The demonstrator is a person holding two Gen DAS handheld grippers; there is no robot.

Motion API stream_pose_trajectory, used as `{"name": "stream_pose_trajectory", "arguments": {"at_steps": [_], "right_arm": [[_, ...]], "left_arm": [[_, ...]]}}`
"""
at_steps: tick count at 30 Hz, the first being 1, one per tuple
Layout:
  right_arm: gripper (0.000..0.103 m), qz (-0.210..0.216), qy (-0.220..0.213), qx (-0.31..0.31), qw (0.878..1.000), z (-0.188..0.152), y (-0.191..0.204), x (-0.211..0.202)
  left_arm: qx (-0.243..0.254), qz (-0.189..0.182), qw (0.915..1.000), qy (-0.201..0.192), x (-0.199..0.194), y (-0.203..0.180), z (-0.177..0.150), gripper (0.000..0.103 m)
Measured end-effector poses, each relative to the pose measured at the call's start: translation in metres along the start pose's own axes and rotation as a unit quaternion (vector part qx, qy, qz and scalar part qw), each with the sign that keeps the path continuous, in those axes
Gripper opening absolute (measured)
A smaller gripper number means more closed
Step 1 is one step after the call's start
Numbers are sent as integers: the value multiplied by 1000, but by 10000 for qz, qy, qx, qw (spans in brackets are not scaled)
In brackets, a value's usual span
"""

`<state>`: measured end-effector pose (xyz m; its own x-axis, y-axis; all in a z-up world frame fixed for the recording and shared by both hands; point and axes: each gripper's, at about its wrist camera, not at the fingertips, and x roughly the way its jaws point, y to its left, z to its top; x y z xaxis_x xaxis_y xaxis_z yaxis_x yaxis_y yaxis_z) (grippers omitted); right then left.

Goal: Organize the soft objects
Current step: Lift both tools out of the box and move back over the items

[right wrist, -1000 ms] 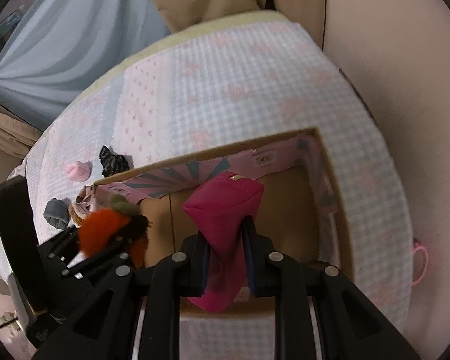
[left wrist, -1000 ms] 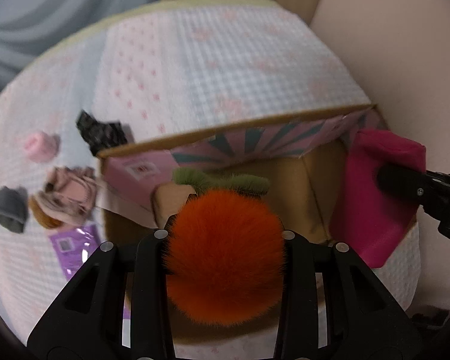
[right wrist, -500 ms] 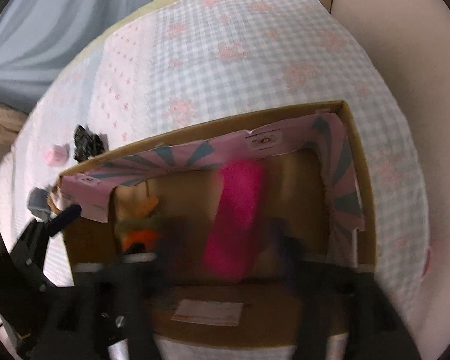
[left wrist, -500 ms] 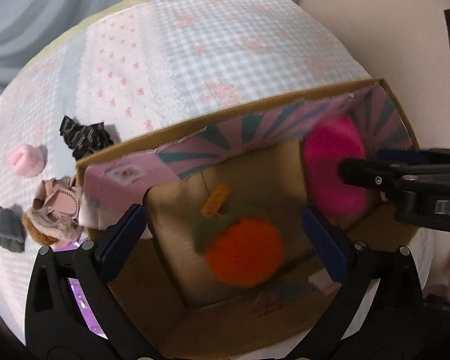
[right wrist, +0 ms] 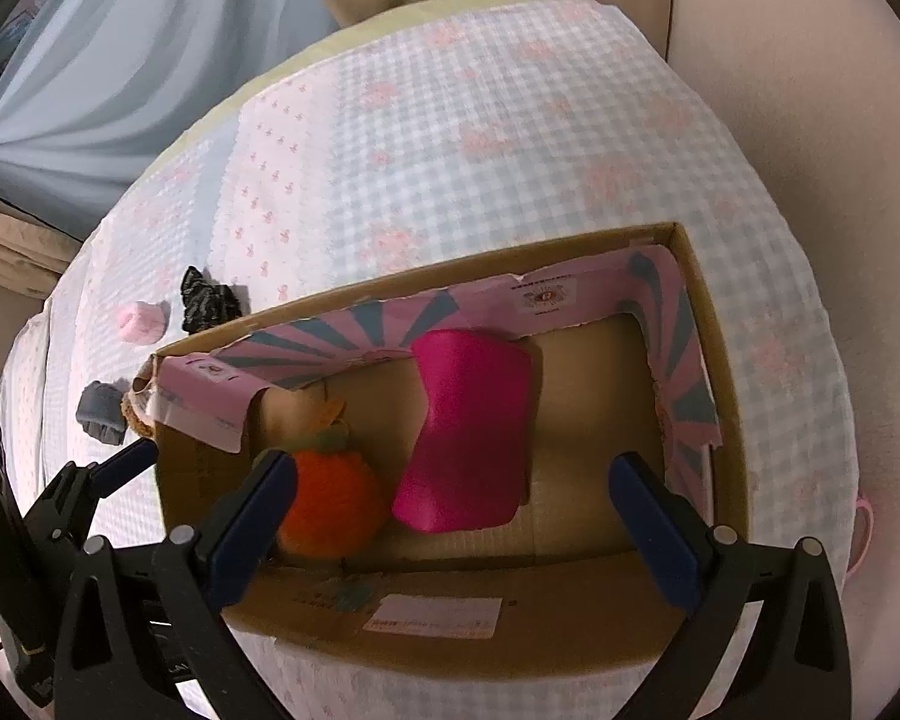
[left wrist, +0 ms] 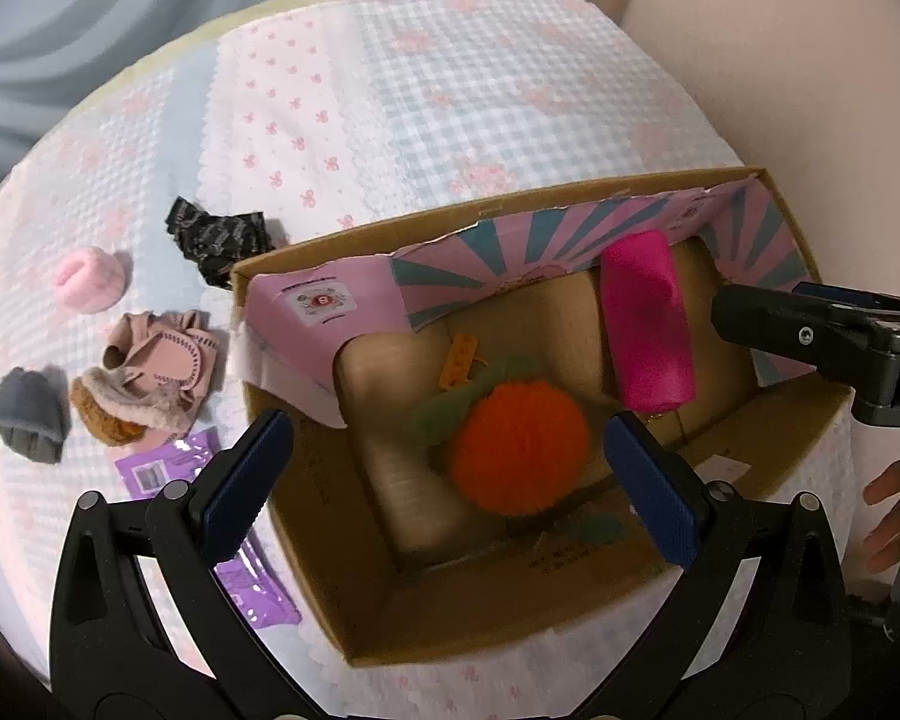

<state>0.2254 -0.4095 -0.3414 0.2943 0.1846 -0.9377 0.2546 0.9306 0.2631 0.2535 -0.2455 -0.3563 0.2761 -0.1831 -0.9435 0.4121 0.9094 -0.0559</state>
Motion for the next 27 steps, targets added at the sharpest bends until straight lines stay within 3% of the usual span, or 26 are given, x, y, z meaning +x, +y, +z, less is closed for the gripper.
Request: {"name": "stream_pose_trajectory", "arguments": {"at_steps": [12,27], "right_arm": [[103,-120,-521,-137,9985,-24,30,-80],[103,-265,-1609,-798,9834,-87,104,-234]], "left_arm": [[-76,91,9984,-545,-79,9,-12,103],[-517,445,9836,-1668,-256,33,-63,103]]}}
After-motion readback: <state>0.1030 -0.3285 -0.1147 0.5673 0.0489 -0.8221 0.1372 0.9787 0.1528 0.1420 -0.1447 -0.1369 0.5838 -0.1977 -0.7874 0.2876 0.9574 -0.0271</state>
